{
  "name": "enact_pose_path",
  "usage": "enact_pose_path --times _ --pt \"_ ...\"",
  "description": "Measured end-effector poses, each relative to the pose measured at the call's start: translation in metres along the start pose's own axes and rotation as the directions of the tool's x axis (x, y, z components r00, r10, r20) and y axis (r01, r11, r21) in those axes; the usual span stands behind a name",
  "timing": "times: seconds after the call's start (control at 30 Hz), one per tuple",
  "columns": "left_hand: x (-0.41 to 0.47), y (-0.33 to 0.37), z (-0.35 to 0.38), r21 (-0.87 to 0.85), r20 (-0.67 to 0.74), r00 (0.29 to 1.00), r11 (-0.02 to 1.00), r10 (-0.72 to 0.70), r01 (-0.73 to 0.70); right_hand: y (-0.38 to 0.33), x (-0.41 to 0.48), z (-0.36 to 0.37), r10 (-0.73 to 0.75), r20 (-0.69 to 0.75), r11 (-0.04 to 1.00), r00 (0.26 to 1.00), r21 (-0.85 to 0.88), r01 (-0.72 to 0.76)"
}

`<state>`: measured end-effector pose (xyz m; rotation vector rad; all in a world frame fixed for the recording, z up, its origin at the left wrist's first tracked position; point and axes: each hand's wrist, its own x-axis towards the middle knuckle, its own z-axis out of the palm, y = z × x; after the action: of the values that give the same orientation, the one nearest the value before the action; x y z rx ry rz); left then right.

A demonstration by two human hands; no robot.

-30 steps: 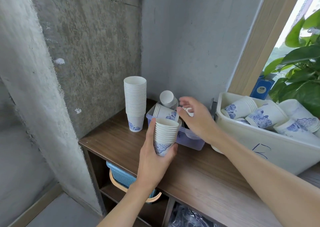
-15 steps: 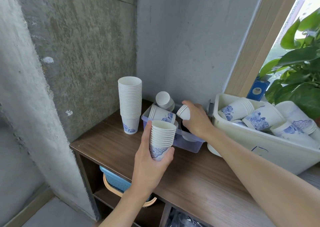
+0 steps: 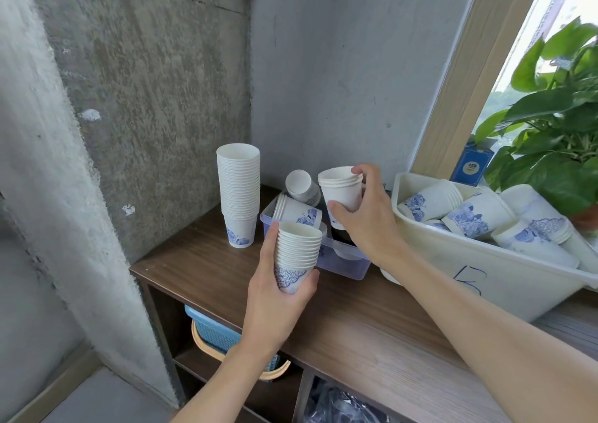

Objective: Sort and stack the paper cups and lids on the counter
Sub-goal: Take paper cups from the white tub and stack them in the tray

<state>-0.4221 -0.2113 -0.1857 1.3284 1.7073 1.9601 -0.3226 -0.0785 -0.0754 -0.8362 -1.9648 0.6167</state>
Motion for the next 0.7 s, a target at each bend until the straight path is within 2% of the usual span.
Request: enact_pose_path --times 0.13,0.27,0.43,0.7 --pt "0.000 0.002 -0.002 0.025 0.032 0.999 0.999 0.038 -0.039 -0.023 -0.008 -0.011 0.022 0.004 0.970 1.000 0.243 -0.022" --pt "0.000 0.001 -0.003 0.023 0.069 0.997 0.999 0.047 -0.049 -0.034 -0.015 -0.015 0.021 0.036 0.920 0.999 0.390 -0.034" --pt "-0.001 0.000 -0.002 0.023 0.099 0.993 0.998 0.060 -0.063 -0.036 -0.027 -0.010 0.037 0.145 0.900 0.989 0.426 -0.096" --pt "-0.001 -0.001 -0.001 0.040 0.112 0.988 0.993 0.103 -0.108 -0.032 -0.032 -0.009 0.051 0.198 0.876 0.979 0.462 -0.140"
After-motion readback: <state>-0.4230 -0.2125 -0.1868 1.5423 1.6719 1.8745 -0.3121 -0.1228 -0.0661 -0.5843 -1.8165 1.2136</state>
